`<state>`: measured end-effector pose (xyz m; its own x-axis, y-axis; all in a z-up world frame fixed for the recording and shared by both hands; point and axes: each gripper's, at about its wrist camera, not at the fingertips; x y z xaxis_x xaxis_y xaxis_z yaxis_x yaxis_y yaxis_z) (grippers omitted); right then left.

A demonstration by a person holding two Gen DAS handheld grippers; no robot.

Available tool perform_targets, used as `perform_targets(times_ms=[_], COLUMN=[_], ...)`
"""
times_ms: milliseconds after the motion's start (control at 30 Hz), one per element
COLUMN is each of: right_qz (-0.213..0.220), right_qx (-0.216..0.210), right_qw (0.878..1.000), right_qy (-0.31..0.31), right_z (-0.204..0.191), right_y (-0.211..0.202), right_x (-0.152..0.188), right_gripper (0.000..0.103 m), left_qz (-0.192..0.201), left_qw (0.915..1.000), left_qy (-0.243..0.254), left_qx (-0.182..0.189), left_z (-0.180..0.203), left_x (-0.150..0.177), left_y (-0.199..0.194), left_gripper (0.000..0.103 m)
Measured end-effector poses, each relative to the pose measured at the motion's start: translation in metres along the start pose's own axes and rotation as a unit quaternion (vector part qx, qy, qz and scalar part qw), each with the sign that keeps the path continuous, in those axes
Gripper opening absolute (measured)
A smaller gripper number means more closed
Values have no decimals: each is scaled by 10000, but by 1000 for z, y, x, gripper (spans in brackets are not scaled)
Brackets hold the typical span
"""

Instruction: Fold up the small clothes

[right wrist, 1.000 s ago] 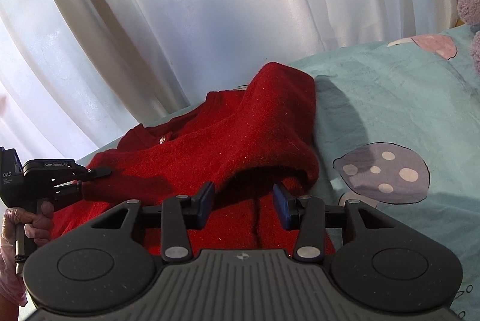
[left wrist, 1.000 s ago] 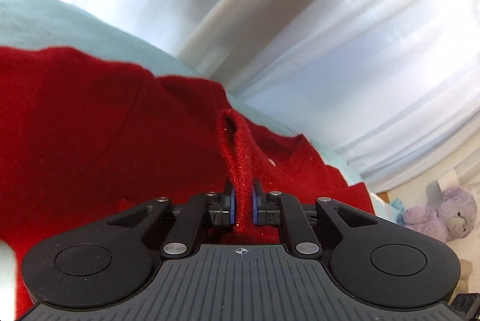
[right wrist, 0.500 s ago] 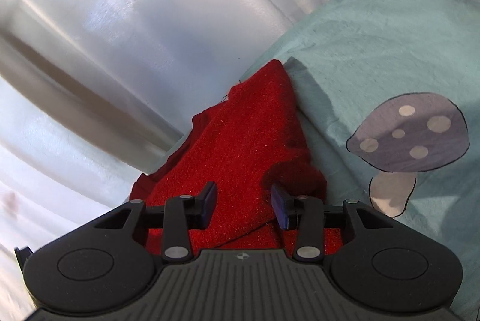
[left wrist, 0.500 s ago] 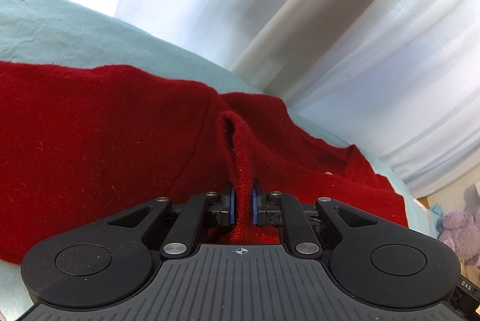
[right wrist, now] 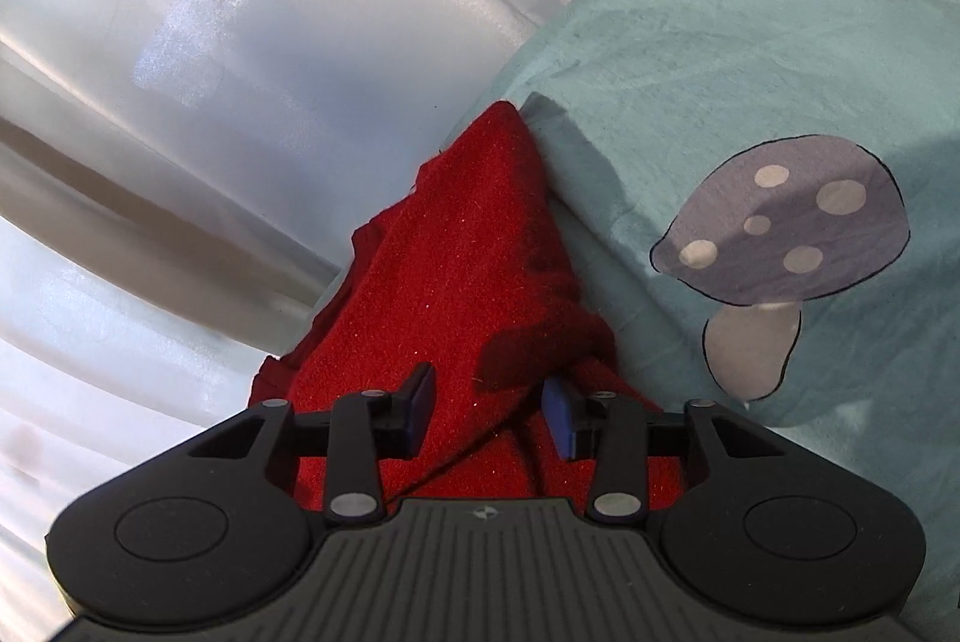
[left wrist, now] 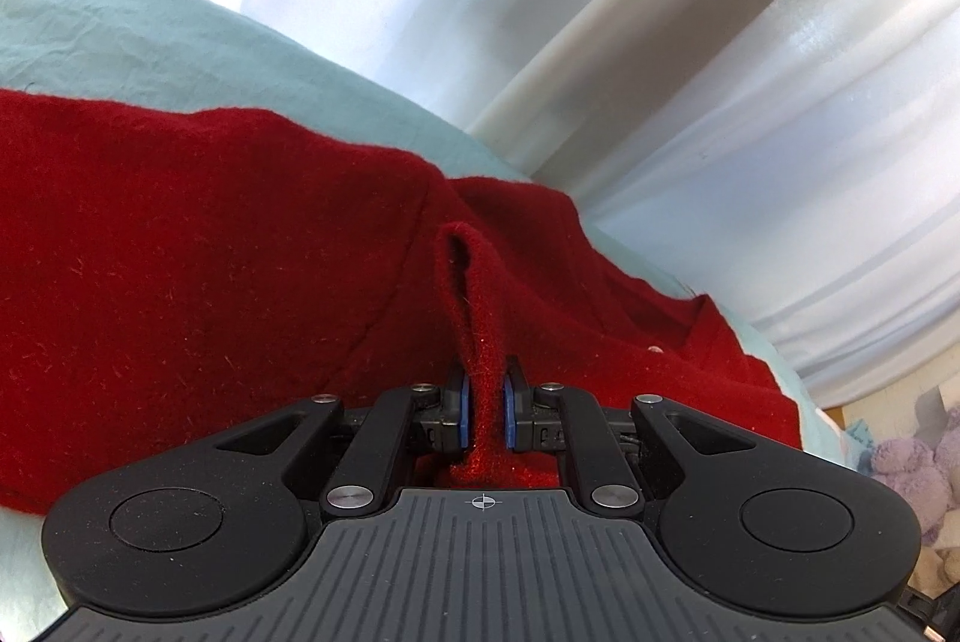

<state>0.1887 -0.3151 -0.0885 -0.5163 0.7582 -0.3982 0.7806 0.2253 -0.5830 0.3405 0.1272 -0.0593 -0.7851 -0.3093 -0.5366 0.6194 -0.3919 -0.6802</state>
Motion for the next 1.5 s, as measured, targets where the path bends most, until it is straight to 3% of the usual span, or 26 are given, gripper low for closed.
perform_targets(times_ms=[67,167,300,433,533,700,900,967,1033,1233,1367,1433,1467,1500], right_qz=[10,372,359,106,-31,459,444,292,488,442,467,491,510,528], right_qx=[334,363,837,803,551,523,838,1080,1119,1023,1030,1039,1051,1062], right_qw=[9984,9938,9791,9719,9664,9394,9078,8948,8866,8961,8960,8946,8935,8922], right_qy=[-458,-987,-1821,-2209,-2510,-3358,-4085,-4323,-4462,-4296,-4295,-4319,-4337,-4359], right_z=[-10,-19,-28,-36,-43,-67,-89,-87,-84,-80,-79,-79,-79,-79], right_y=[2,-9,0,-9,-30,-33,28,46,50,48,50,50,49,49], right_x=[2,8,19,20,18,19,29,37,42,36,38,39,40,41], right_gripper=[13,11,9,16,16,16,16,17,17,20,20,20,20,20], left_qz=[64,129,-197,-175,28,499,125,186,268,329,405,486,526,578], left_qw=[9999,9993,9984,9983,9980,9970,9984,9972,9961,9976,9984,9985,9984,9981], left_qy=[90,349,399,248,266,426,448,601,725,550,383,247,179,114], left_qx=[23,0,-360,-497,-578,-415,-322,-412,-420,-262,-119,46,126,153], left_z=[3,7,2,-2,0,18,34,36,35,21,14,9,6,4], left_x=[0,1,6,9,9,8,25,30,34,37,39,41,42,43], left_y=[-3,-5,11,3,-16,-32,4,10,10,1,-6,-13,-18,-25], left_gripper=[12,12,15,22,24,46,50,50,50,45,46,54,61,75])
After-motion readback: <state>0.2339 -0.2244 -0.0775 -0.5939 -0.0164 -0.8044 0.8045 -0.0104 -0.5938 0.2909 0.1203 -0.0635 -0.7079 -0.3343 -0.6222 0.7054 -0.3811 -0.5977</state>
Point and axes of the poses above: each gripper's, at about its wrist camera, not at the fingertips, and y roughly the way its jaws point, z to its right, x to its underside, and after that the axes turned 3 degrees about y, right-handed
